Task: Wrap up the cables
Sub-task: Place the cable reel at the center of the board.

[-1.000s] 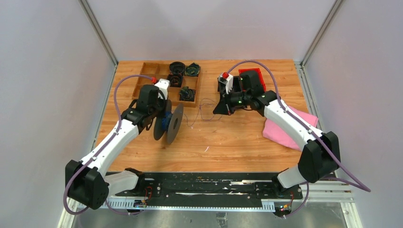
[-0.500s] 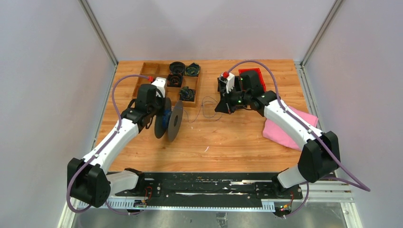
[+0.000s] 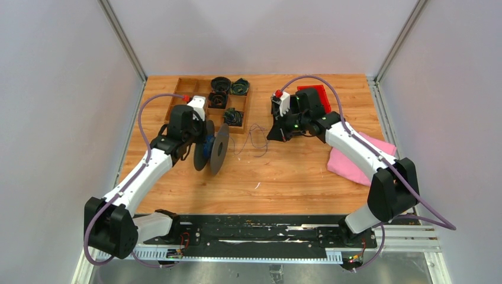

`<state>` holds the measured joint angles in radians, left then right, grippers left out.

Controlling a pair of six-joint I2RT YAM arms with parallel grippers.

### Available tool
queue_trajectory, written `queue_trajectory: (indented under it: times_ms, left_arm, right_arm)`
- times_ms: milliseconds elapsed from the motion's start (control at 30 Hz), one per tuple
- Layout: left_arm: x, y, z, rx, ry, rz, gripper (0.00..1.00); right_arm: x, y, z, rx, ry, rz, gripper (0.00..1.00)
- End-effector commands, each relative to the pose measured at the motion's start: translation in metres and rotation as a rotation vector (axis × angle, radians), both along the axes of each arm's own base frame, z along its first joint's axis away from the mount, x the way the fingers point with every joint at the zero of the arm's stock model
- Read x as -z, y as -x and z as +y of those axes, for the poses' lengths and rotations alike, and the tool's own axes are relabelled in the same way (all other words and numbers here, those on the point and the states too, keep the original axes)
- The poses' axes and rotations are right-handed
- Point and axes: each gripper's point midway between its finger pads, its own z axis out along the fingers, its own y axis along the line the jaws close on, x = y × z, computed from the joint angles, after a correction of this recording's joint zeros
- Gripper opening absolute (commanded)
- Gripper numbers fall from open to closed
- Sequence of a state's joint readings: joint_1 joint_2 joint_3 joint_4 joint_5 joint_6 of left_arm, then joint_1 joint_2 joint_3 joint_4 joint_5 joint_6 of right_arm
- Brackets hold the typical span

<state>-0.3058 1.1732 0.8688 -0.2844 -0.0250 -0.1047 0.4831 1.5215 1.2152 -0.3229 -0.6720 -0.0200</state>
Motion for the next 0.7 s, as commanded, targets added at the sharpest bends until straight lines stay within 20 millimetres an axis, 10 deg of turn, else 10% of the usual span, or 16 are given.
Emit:
queue_trajectory:
  times_ms: [0, 667]
  left_arm:
    - [0.0, 0.003, -0.002, 0.006, 0.026, -0.001, 0.2]
    - [-0.043, -0.006, 0.001, -0.018, 0.038, -0.088, 0.34]
  right_arm:
    - [-0.009, -0.003, 0.003, -0.016, -0.004, -0.027, 0.01]
    - [-0.007, -0.002, 0.003, -0.027, 0.006, -0.028, 0.01]
